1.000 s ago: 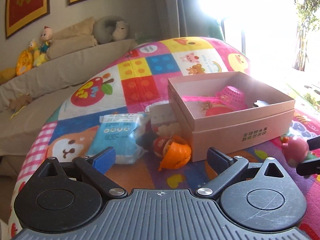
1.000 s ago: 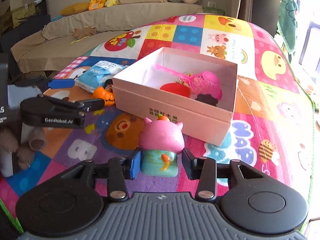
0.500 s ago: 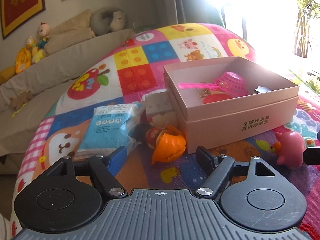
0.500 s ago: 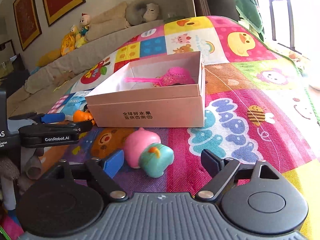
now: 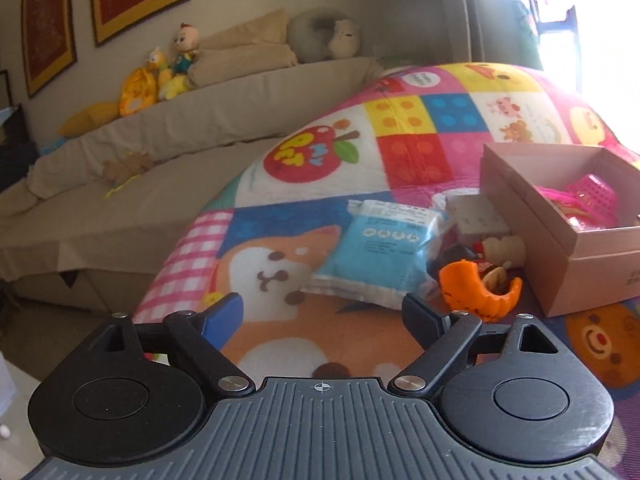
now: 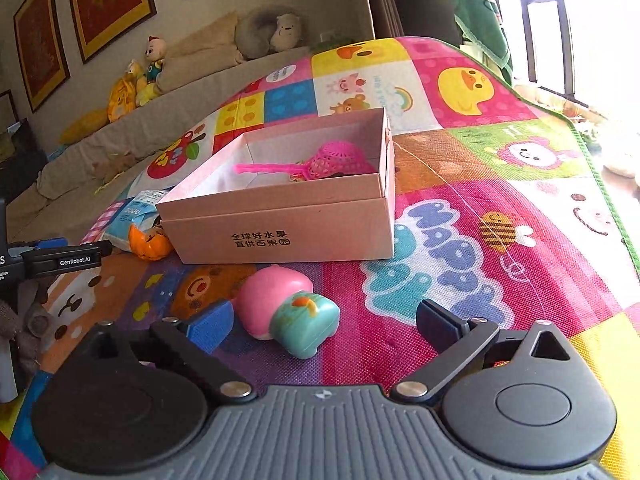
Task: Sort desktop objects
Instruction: 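Grasp the orange pumpkin cup with the left tool and lift it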
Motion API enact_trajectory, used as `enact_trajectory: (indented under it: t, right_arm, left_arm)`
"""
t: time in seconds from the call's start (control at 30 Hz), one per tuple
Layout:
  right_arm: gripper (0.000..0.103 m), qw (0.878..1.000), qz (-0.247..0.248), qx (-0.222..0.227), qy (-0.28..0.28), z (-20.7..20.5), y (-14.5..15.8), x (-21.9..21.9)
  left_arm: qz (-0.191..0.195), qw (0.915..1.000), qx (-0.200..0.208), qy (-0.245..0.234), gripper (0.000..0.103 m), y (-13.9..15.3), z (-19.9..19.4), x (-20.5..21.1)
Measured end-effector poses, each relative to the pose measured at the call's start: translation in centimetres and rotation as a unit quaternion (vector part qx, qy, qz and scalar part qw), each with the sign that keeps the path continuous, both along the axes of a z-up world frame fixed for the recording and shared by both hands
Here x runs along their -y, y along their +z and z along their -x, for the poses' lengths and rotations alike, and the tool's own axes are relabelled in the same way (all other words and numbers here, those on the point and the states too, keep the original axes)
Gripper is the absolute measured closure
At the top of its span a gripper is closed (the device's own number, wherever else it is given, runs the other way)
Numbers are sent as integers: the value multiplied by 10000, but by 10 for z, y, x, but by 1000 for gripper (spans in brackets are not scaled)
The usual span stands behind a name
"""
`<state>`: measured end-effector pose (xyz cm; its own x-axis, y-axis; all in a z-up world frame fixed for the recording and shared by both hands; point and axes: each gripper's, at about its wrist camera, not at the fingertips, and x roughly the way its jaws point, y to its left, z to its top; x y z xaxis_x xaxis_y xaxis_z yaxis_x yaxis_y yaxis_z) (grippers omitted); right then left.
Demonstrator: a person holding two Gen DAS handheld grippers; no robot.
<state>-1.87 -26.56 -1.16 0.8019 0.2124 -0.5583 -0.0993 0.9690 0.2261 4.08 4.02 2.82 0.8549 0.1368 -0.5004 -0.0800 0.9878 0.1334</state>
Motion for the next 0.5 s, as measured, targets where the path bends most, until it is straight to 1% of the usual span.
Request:
enact_trajectory:
  t: [0.03,0.07,0.13,0.17,0.2,0.33,0.37,0.43,0.47,0.5]
  right_arm:
    - [5,10000,14,-4,-12,0,0,0]
    - [5,10000,26,-8,-17,0,0,0]
    - [5,10000,53,-18,-16,-1,0,-1]
    - [5,10000,70,-26,-19,-1,0,-2]
    - [5,10000,86,-28,-28,-1,0,-2]
    - [4,9999,125,1,-54,1,0,-3]
    - [4,9999,123,3,-55,1,0,-3]
    - [4,9999,106,1,-61,1,0,-3]
    - [4,9999,94,-3,-64,1,0,-2]
    - [4,9999,82,-9,-65,0,0,-2]
  left_arm:
    - [159,9996,19,-250,10,1,5,4]
    - [180,9989,-1,-428,9,1,7,10]
    - [-61,9975,-54,-703,9,-4,6,32]
    - [-218,9968,-94,-760,10,-7,4,43]
    - [-323,9961,-135,-810,13,-10,1,52]
    - [-418,9954,-269,-822,23,-18,-18,71]
    - [-435,9952,-308,-821,26,-20,-22,73]
    - [-401,9946,-363,-884,39,-20,-27,75]
    - [-407,9942,-391,-914,48,-20,-27,76]
    - [-428,9938,-392,-943,53,-19,-25,76]
